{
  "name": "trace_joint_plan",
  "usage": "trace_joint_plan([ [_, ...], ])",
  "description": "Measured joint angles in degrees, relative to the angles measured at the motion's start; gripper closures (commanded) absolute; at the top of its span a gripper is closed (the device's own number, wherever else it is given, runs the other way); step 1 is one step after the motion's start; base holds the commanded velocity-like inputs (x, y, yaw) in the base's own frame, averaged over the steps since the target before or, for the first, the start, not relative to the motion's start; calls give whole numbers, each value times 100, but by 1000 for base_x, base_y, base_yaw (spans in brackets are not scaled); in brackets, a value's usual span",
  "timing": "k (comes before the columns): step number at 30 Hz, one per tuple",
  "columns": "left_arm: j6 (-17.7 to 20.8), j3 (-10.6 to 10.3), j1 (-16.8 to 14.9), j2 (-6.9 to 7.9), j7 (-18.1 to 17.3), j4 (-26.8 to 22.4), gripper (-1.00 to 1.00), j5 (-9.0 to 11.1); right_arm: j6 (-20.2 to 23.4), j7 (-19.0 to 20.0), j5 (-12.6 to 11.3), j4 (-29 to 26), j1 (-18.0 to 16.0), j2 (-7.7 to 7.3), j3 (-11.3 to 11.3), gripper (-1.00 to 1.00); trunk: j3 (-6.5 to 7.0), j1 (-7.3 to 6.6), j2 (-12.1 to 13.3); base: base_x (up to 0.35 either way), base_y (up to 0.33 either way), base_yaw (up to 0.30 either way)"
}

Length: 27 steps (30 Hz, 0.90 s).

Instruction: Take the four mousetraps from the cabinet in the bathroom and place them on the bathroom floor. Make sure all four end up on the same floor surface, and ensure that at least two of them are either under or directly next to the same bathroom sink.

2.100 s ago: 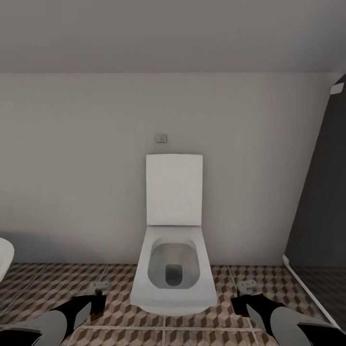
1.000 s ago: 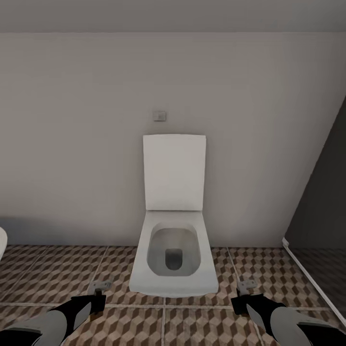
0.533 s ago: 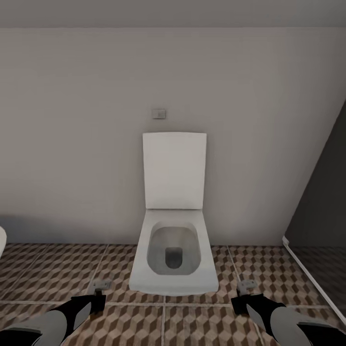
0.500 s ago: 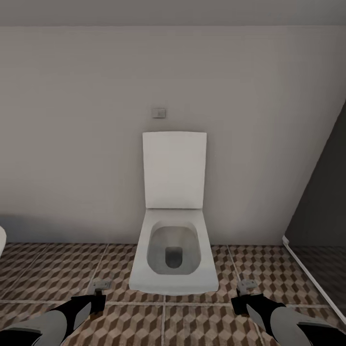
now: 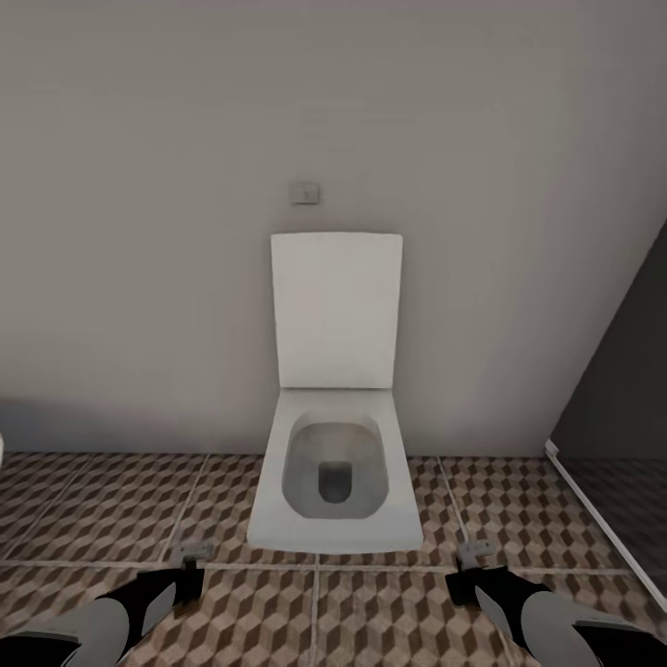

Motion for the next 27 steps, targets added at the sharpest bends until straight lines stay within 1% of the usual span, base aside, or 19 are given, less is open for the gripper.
trace_joint_plan([
  [6, -1, 2, 0, 34, -12, -5, 100, 0, 0, 0, 0, 0, 0, 1, 0, 100, -133, 15, -8, 0, 0, 0],
  [11, -2, 7, -1, 95, -43, -14, 100, -6, 0, -4, 0, 0, 0, 4, 0, 100, -244, 28, -15, 0, 0, 0],
  [19, -5, 16, -1, 110, -50, -36, 100, -16, 0, 0, 0, 0, 0, 2, 0, 100, -421, 49, -26, 0, 0, 0],
  [27, -20, 25, -2, 110, -26, -40, 100, -18, 0, 0, 0, 0, 0, 8, 0, 100, -422, 49, -26, 0, 0, 0],
])
